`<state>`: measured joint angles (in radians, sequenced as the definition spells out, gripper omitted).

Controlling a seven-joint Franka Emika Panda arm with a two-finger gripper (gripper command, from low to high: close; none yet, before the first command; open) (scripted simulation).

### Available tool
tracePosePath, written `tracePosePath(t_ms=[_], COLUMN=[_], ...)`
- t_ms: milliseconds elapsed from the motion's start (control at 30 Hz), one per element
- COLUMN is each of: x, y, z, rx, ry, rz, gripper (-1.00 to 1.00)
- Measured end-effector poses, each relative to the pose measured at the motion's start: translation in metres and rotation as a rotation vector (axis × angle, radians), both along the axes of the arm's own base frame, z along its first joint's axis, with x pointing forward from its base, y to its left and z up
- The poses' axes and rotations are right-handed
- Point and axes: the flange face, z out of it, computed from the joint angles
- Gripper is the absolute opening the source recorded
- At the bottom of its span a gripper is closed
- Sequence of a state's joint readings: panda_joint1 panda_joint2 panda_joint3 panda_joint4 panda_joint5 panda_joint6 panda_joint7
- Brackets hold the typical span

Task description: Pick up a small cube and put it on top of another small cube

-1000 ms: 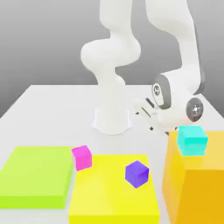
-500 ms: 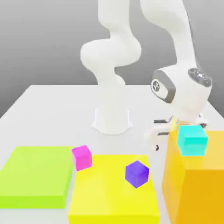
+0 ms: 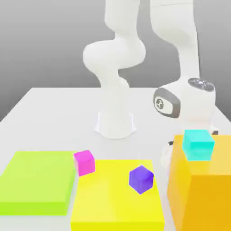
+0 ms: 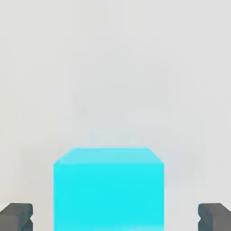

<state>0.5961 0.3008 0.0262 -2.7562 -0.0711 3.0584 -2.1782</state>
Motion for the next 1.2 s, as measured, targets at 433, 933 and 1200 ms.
tracePosePath(t_ms=[433, 933, 1200], x=[0.003, -0.013, 0.020], y=[0.004, 0.097, 0.178], z=[0.032, 0.084, 0.165], rx=[0.010, 0.175, 0.492], ry=[-0.003, -0.016, 0.013], rz=[-0.004, 0.029, -0.264], gripper=[-1.00, -1.00, -1.00])
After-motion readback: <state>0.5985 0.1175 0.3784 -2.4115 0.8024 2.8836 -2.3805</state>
